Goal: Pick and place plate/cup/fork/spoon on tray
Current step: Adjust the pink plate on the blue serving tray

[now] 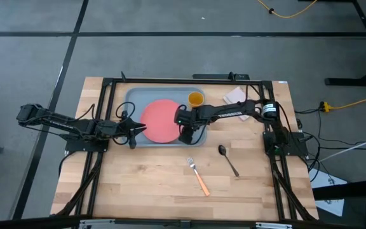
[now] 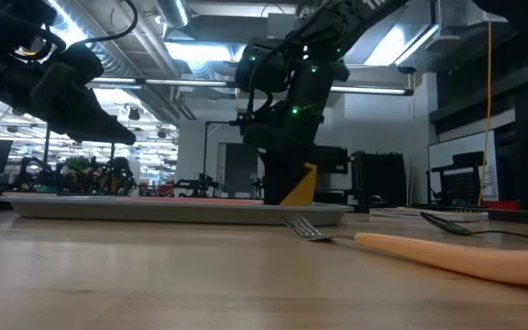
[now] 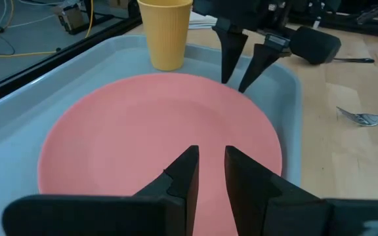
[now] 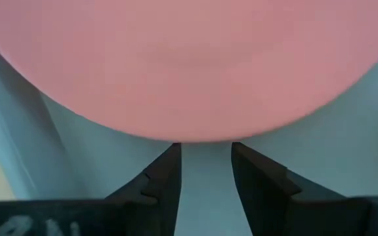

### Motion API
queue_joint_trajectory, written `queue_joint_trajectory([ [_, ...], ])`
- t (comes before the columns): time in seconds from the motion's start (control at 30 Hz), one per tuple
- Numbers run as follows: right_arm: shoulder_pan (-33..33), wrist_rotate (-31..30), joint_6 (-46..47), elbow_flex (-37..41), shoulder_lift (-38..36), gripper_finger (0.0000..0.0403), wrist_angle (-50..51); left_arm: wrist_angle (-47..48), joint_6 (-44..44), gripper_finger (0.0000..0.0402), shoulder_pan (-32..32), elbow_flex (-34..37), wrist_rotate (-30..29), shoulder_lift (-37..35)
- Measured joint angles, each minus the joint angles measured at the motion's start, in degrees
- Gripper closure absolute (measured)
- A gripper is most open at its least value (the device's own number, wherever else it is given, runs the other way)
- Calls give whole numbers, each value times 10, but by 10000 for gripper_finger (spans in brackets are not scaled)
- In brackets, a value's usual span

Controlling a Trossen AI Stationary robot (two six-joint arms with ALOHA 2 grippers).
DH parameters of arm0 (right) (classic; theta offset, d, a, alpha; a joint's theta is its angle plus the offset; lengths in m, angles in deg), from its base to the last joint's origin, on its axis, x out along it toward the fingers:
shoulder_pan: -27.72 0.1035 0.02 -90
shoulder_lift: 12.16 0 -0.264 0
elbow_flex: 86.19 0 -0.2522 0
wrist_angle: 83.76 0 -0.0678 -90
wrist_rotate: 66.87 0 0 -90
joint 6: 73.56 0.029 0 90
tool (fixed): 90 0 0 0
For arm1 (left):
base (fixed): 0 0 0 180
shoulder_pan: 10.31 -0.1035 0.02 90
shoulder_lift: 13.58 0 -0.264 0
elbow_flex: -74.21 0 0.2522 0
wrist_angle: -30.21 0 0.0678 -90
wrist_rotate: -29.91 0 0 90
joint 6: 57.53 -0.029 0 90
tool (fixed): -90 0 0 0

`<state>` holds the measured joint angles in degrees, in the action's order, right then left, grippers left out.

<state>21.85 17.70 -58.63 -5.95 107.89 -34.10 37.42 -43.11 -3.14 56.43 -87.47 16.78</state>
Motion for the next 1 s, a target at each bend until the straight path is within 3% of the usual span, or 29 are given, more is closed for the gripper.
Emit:
queue_joint_trajectory([
  [0.37, 0, -6, -1, 0, 0, 264, -39, 0, 0, 335, 0, 0, 0, 0],
  [0.73, 33, -3, 72, -1, 0, 264, -18, 0, 0, 335, 0, 0, 0, 0],
  [1.0, 32, -2, 75, -1, 20, 264, -33, 0, 0, 335, 0, 0, 0, 0],
])
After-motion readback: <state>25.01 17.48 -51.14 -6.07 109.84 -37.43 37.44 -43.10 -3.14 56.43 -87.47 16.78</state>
